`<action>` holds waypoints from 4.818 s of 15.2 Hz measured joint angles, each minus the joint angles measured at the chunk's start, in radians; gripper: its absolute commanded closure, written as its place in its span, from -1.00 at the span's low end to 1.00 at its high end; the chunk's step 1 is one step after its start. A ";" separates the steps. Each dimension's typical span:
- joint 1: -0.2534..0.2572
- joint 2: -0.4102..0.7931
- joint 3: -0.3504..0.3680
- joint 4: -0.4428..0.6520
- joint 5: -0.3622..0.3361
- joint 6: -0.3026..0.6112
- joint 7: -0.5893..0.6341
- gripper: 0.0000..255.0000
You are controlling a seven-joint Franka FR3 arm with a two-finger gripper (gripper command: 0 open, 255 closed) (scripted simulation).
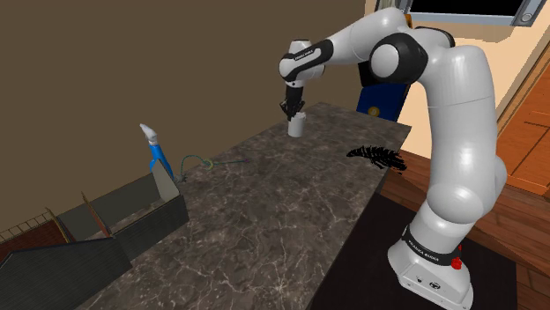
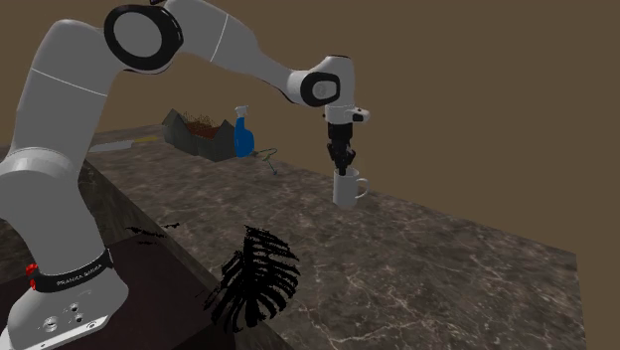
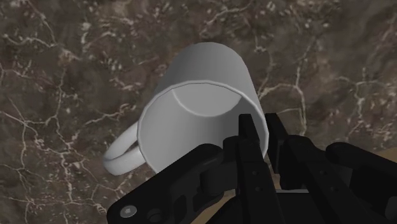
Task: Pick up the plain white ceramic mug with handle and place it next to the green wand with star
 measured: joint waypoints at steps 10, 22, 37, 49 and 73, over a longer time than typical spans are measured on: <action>-0.001 -0.032 -0.004 0.082 -0.008 -0.113 0.005 1.00; -0.004 -0.052 -0.008 0.212 -0.013 -0.262 0.009 1.00; 0.038 -0.065 0.005 0.344 -0.026 -0.407 0.072 1.00; 0.223 -0.073 0.068 0.340 -0.069 -0.411 0.317 1.00; 0.311 -0.063 0.098 0.103 -0.089 -0.168 0.435 1.00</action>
